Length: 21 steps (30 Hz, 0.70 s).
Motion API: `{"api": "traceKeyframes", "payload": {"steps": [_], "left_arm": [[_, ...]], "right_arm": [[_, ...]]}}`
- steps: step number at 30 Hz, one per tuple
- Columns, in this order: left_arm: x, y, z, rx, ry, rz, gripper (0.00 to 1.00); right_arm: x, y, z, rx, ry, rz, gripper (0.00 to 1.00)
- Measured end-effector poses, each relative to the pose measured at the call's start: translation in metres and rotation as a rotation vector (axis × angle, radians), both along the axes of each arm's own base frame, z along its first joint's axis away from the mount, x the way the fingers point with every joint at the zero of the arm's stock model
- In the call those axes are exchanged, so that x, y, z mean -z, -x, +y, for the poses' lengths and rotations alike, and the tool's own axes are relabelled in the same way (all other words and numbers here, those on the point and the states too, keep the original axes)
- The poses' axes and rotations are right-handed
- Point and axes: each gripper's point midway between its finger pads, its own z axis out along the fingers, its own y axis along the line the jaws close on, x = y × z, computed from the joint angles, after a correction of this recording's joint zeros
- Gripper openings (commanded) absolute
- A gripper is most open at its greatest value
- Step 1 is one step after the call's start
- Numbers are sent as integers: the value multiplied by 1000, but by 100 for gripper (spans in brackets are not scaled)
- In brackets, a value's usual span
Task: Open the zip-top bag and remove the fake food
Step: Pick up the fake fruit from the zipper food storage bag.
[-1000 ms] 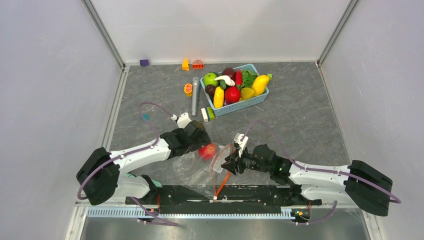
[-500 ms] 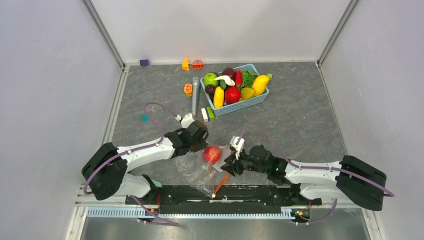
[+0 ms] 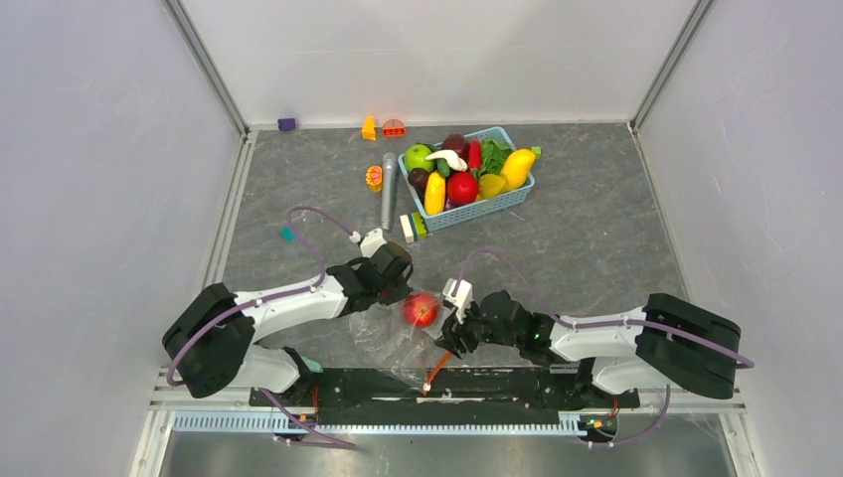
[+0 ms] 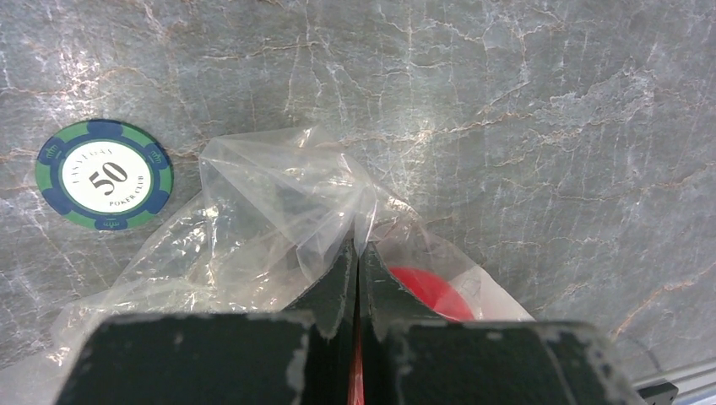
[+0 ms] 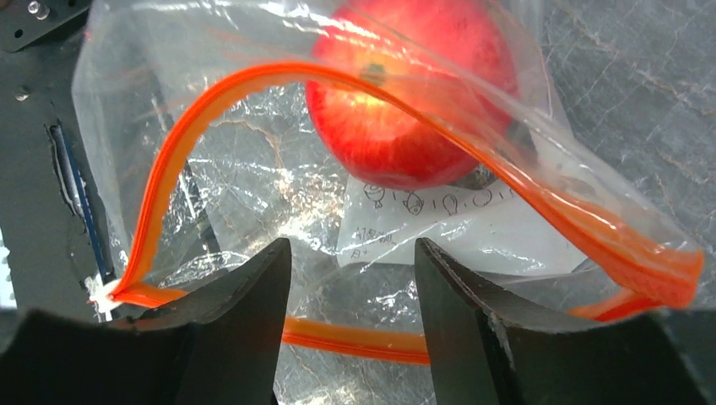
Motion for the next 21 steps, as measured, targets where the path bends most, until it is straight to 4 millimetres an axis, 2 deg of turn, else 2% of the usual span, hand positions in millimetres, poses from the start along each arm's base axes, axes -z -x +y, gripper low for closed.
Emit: {"api": "traceKeyframes", "payload": {"steps": [5,9,13,18,21], "left_arm": [[3,2,2,0,-5,4,2],[1,4,5,-2,2,-4,2],[-4,4,5,-3,13,-15,2],[-3,5,7,-8,13,-16,2],[-3,5,9,-14,13,-17,2]], "right_arm": [[-9,-5,3,11,-7,-27,66],[-33,-2,0,-9,-54,-60,63],[-63,22,-2,-130,-144,-64,59],[-81,61,-9,-305,-227,-25,58],[-93,74,-11,-375,-270,-20,58]]}}
